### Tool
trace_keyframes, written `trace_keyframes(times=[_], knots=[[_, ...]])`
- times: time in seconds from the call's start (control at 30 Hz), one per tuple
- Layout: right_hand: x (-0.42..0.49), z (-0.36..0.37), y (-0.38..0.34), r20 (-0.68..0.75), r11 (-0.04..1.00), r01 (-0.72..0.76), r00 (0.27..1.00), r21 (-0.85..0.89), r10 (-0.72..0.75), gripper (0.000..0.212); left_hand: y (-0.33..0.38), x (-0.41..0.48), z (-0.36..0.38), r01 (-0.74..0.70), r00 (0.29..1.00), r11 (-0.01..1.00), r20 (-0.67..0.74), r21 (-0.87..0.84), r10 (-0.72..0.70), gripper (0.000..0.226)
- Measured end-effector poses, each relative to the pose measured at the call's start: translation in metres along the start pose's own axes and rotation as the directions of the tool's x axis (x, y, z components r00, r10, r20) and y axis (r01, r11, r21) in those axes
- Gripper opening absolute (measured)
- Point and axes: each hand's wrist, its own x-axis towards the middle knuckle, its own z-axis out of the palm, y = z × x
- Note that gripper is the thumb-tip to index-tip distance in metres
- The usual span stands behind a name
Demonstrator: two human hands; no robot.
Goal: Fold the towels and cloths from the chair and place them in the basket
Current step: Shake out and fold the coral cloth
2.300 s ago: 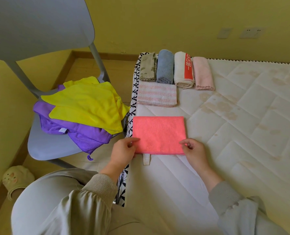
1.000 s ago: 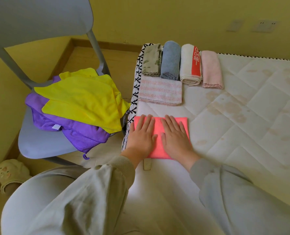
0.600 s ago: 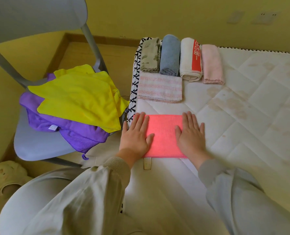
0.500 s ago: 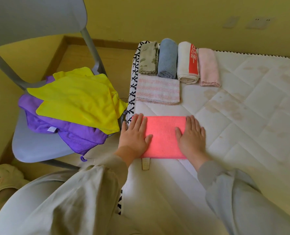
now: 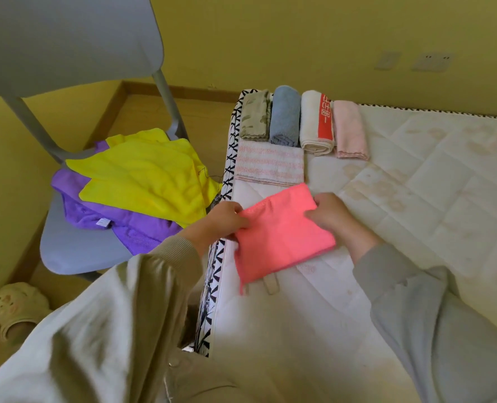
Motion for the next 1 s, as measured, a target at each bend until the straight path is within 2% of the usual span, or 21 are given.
trace_keyframes(times=[0.03, 0.07, 0.17, 0.23, 0.27, 0.33, 0.37, 0.43, 0.47, 0.53, 0.6, 0.67, 0.73, 0.87, 1.0], knots=[[0.003, -0.011, -0.01, 0.0, 0.997, 0.039, 0.999, -0.063, -0.039, 0.007, -0.001, -0.007, -0.003, 0.07, 0.995, 0.987, 0.085, -0.146, -0.058, 0.007], [0.006, -0.02, -0.021, 0.013, 0.987, 0.08, 0.997, -0.14, -0.079, 0.008, -0.003, -0.014, -0.005, 0.131, 0.98, 0.967, 0.176, -0.22, -0.093, 0.008], [0.016, -0.026, -0.054, 0.058, 0.931, 0.205, 0.979, -0.302, -0.197, 0.014, -0.014, -0.032, -0.01, 0.229, 0.898, 0.947, 0.423, -0.224, -0.117, 0.014], [0.019, -0.013, -0.068, 0.021, 0.885, 0.288, 0.953, -0.365, -0.302, 0.023, -0.023, -0.041, -0.009, 0.301, 0.834, 0.949, 0.508, -0.093, -0.215, 0.017], [0.018, -0.005, -0.07, -0.016, 0.854, 0.329, 0.931, -0.402, -0.366, 0.028, -0.028, -0.044, -0.006, 0.322, 0.813, 0.946, 0.503, 0.03, -0.293, 0.023], [0.015, 0.012, -0.068, -0.101, 0.829, 0.367, 0.889, -0.423, -0.446, 0.034, -0.035, -0.043, 0.0, 0.304, 0.825, 0.895, 0.38, 0.326, -0.418, 0.037], [0.013, 0.017, -0.063, -0.158, 0.856, 0.357, 0.885, -0.373, -0.438, 0.035, -0.037, -0.041, 0.002, 0.271, 0.868, 0.854, 0.27, 0.445, -0.416, 0.041], [0.009, 0.023, -0.046, -0.271, 0.934, 0.29, 0.901, -0.207, -0.339, 0.032, -0.035, -0.037, 0.007, 0.185, 0.97, 0.756, 0.007, 0.628, -0.243, 0.04], [0.007, 0.025, -0.035, -0.298, 0.966, 0.226, 0.92, -0.125, -0.254, 0.03, -0.034, -0.036, 0.01, 0.154, 0.988, 0.705, -0.111, 0.692, -0.108, 0.035], [0.0, 0.028, -0.01, -0.268, 0.997, 0.077, 0.96, -0.014, -0.078, 0.025, -0.031, -0.036, 0.02, 0.07, 0.956, 0.69, -0.245, 0.721, 0.159, 0.026], [-0.006, 0.033, 0.016, -0.148, 0.997, -0.053, 0.987, 0.049, 0.06, 0.024, -0.033, -0.034, 0.038, -0.129, 0.905, 0.674, -0.192, 0.727, 0.381, 0.044], [-0.01, 0.04, 0.031, -0.022, 0.981, -0.11, 0.993, 0.162, 0.115, 0.033, -0.04, -0.032, 0.057, -0.209, 0.92, 0.638, -0.072, 0.741, 0.385, 0.063], [-0.016, 0.045, 0.034, 0.073, 0.942, -0.161, 0.987, 0.294, 0.146, 0.04, -0.051, -0.025, 0.072, -0.161, 0.96, 0.562, -0.004, 0.811, 0.281, 0.063], [-0.017, 0.053, 0.03, 0.117, 0.97, -0.136, 0.987, 0.201, 0.114, 0.041, -0.059, -0.021, 0.081, -0.128, 0.955, 0.493, -0.027, 0.861, 0.296, 0.064], [-0.019, 0.04, 0.024, 0.209, 0.973, -0.141, 0.973, 0.183, 0.102, 0.045, -0.066, -0.026, 0.076, -0.192, 0.93, 0.472, 0.006, 0.86, 0.367, 0.077]])
